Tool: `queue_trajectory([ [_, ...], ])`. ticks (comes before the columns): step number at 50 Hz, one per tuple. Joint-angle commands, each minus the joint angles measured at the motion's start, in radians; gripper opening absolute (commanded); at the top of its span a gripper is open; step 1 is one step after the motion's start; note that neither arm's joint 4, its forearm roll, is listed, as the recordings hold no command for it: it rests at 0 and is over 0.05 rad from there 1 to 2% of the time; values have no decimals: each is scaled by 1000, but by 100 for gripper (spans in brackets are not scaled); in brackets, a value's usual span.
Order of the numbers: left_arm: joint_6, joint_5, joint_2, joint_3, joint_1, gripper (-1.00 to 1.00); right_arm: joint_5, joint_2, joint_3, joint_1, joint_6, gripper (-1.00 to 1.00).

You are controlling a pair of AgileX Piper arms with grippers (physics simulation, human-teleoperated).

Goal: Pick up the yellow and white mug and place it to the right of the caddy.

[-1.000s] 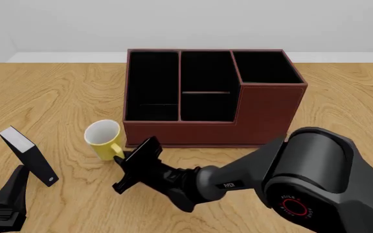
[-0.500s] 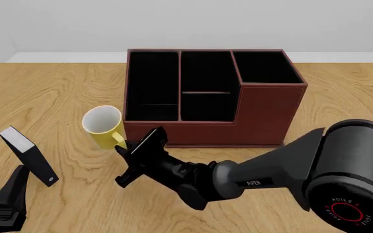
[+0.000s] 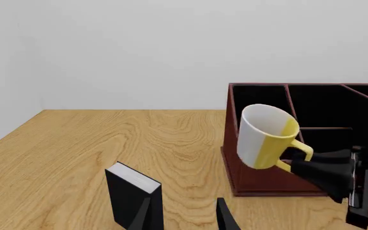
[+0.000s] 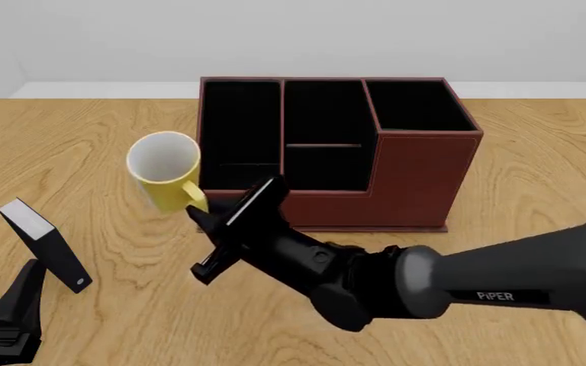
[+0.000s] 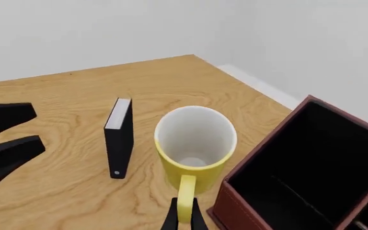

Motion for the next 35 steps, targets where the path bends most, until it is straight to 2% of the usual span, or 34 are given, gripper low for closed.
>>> queue_trajectory([
  [1,0,0,0,0,0,100,33,-135,51,3,28,-100],
  [10,0,0,0,0,0,100,39,-191,84,15,13,-100],
  [12,0,0,0,0,0,100,34,-206,96,13,-19,-100],
  [35,0,0,0,0,0,100,108,-352,130,17,-42,-100],
])
